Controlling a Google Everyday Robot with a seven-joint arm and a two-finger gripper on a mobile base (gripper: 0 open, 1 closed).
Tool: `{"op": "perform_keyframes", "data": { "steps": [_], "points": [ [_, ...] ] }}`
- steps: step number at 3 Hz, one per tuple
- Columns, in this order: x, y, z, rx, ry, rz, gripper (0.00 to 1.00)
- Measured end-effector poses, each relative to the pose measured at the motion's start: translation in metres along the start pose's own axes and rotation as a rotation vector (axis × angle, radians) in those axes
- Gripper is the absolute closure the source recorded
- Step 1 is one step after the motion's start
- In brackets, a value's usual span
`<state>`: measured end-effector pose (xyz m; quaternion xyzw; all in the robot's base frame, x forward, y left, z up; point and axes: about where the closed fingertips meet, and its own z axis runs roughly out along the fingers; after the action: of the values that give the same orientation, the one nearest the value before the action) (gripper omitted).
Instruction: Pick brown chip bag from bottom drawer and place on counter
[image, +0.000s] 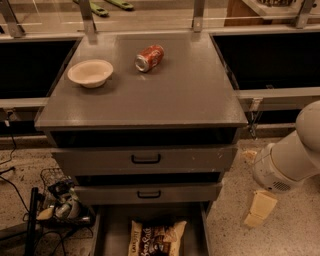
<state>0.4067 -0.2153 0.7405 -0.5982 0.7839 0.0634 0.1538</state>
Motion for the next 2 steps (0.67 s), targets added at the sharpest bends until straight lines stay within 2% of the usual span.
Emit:
{"op": "perform_keyframes", "data": {
  "steps": [1,2],
  "points": [
    [-0.006,0.017,0.022,-0.118,-0.090,-0.112,0.00],
    [-0.008,0.027,0.036,-0.178,-0.137,-0.163,0.00]
  ]
}}
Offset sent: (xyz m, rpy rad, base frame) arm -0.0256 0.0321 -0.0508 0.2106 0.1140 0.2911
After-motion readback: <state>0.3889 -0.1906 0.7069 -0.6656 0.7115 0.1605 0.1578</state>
